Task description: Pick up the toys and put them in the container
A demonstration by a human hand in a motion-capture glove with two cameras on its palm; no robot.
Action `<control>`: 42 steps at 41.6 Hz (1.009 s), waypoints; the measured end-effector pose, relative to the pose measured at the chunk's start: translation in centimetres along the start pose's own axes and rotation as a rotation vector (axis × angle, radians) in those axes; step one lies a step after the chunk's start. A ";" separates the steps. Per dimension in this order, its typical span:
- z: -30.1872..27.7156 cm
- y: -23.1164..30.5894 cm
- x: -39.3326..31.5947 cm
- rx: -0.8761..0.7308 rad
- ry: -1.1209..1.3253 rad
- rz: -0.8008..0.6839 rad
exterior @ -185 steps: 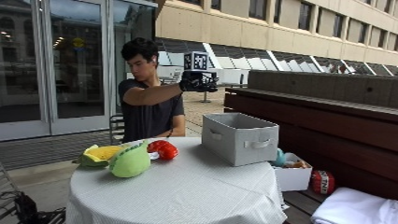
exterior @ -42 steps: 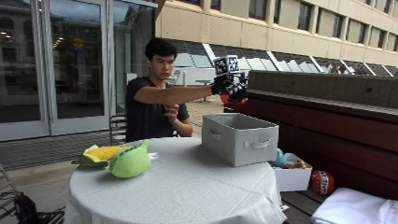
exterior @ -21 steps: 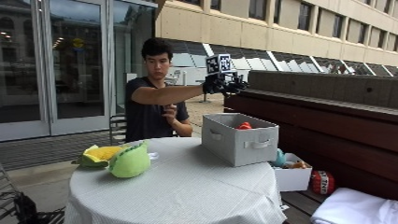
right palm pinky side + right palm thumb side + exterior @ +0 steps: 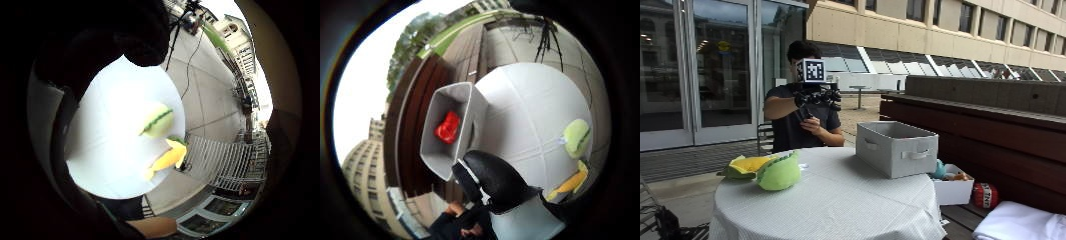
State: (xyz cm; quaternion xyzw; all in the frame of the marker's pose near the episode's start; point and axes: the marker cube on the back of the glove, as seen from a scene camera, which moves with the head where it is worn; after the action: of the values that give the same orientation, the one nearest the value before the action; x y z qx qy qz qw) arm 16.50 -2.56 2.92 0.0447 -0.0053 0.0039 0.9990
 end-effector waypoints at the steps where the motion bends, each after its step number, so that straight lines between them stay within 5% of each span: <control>1: 0.5 0.1 1.0 -0.002 0.003 0.019; 18: 10.2 -0.1 12.5 -0.051 0.019 0.291; 24: 12.9 1.1 14.6 -0.243 -0.012 0.204; 42: 20.1 2.2 16.0 -0.395 -0.008 0.193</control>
State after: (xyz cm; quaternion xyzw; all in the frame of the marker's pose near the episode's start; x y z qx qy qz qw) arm 32.26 -2.06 23.29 -0.1528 -0.0142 0.0983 0.9833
